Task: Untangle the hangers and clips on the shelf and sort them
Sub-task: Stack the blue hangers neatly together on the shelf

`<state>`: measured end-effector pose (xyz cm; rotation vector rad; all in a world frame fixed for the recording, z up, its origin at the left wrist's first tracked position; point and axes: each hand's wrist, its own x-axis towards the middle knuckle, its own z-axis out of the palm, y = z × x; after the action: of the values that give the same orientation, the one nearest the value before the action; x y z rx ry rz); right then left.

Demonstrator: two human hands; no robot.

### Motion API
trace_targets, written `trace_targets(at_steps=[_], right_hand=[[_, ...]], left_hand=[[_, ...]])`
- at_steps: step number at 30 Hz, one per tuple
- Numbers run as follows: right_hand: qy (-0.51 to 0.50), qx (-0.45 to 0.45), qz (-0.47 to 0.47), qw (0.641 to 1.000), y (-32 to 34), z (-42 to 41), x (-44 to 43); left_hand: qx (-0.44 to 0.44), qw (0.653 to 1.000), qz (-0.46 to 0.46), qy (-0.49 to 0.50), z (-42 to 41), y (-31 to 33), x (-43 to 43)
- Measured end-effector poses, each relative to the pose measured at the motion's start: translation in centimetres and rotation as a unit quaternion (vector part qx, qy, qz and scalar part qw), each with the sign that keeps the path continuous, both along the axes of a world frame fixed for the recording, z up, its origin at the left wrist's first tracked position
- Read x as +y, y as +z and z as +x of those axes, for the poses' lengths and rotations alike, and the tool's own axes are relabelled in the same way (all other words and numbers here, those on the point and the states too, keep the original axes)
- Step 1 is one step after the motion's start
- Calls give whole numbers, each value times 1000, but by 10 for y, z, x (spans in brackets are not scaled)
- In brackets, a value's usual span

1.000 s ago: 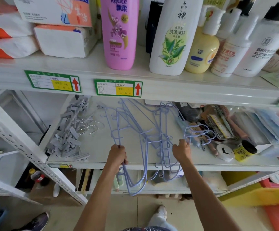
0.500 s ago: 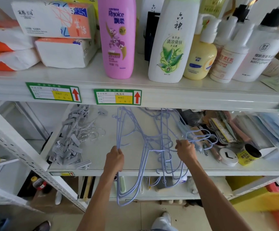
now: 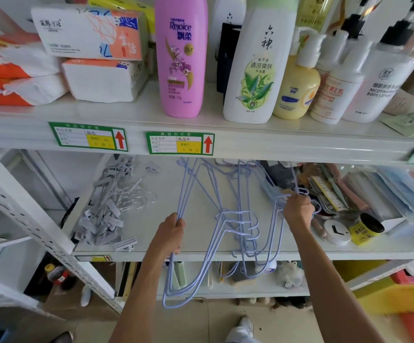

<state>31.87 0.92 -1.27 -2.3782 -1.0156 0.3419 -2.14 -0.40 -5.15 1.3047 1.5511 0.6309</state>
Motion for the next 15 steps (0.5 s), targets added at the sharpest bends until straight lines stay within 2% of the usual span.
trace_targets(at_steps=[4,6,12,15], right_hand=[[-24,57,53,997,-4,7,-14],[-12,47,69,996,-2,4,-29],[38,2,181,983,23,-52,-81],[92,31,239,966,36,-88,-93]], left_hand=[[-10,999,-11,41,-1,-9,0],[-31,998,-21,59,1,-11,2],[-152,980,-70,112,9,-11,8],[-195,968,-102,124,13,-13,9]])
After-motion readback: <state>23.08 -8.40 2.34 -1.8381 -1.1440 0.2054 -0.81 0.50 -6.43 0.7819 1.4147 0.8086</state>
